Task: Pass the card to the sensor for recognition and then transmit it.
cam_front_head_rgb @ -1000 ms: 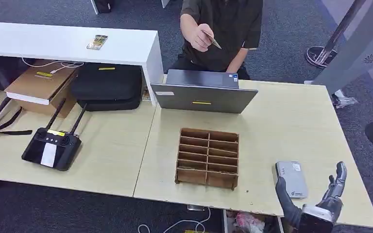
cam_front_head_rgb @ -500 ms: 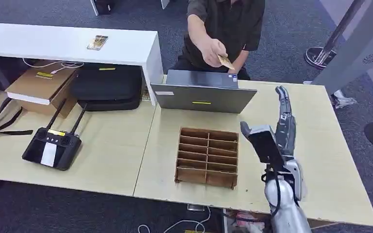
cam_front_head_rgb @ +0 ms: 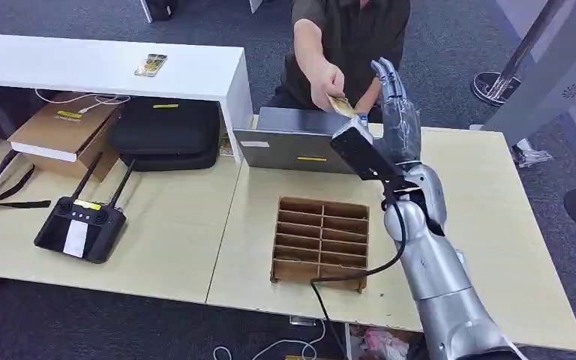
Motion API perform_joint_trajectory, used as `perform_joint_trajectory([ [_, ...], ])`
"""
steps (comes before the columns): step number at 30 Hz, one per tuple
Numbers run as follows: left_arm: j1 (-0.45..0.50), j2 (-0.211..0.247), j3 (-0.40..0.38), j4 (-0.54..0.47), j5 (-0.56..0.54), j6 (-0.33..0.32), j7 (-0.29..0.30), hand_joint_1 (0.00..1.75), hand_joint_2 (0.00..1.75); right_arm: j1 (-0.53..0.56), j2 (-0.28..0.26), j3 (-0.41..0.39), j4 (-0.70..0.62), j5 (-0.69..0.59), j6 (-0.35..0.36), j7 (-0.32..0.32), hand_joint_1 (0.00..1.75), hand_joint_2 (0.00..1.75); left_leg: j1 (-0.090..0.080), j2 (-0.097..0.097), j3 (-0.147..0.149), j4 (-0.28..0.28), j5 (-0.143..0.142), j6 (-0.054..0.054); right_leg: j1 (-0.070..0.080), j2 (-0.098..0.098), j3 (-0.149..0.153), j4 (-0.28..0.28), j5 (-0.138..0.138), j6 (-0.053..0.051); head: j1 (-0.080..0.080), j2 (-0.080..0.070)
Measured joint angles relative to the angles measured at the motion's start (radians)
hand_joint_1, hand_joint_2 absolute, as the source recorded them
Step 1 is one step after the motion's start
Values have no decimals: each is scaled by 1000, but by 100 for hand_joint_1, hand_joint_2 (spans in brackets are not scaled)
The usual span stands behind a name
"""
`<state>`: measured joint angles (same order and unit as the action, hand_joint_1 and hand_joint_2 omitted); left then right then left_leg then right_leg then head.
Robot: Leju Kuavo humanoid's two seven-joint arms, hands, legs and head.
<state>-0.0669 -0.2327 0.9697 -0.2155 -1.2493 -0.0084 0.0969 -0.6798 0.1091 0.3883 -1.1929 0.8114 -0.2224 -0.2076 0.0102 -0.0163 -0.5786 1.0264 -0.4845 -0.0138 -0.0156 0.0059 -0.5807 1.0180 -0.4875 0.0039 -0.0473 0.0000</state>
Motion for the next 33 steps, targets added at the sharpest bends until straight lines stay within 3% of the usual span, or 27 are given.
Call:
perform_joint_trajectory([
  [5, 0, 0, 0, 0, 2, -1, 0, 0, 0, -14, 0, 16, 18, 0, 1, 0, 0, 175, 0, 0, 0, 0, 0, 0, 0, 0, 0, 0, 0, 0, 0, 0],
  [6, 0, 0, 0, 0, 3, -2, 0, 0, 0, -14, 0, 18, 20, 1, 1, 0, 10, 175, 0, 0, 0, 0, 0, 0, 0, 0, 0, 0, 0, 0, 0, 0],
  [7, 0, 0, 0, 0, 3, -2, 0, 0, 0, -14, 0, 19, 23, 2, 1, 1, 138, 175, 0, 0, 0, 0, 0, 0, 0, 0, 0, 0, 0, 0, 0, 0],
  [8, 0, 0, 0, 0, 4, -2, 1, 0, 0, -15, 0, 19, 25, 2, 1, 2, 138, 175, 0, 0, 0, 0, 0, 0, 0, 0, 0, 0, 0, 0, 0, 0],
  [9, 0, 0, 0, 0, 6, -2, 2, 0, 0, -15, 0, 20, 28, 0, 1, 3, 175, 175, 0, 0, 0, 0, 0, 0, 0, 0, 0, 0, 0, 0, 0, 0],
  [33, 0, 0, 1, 0, 18, -3, 8, 0, 0, -17, 0, 19, 65, -47, -47, -24, 175, 175, 0, 0, 0, 0, 0, 0, 0, 0, 0, 0, 0, 0, 0, 0],
])
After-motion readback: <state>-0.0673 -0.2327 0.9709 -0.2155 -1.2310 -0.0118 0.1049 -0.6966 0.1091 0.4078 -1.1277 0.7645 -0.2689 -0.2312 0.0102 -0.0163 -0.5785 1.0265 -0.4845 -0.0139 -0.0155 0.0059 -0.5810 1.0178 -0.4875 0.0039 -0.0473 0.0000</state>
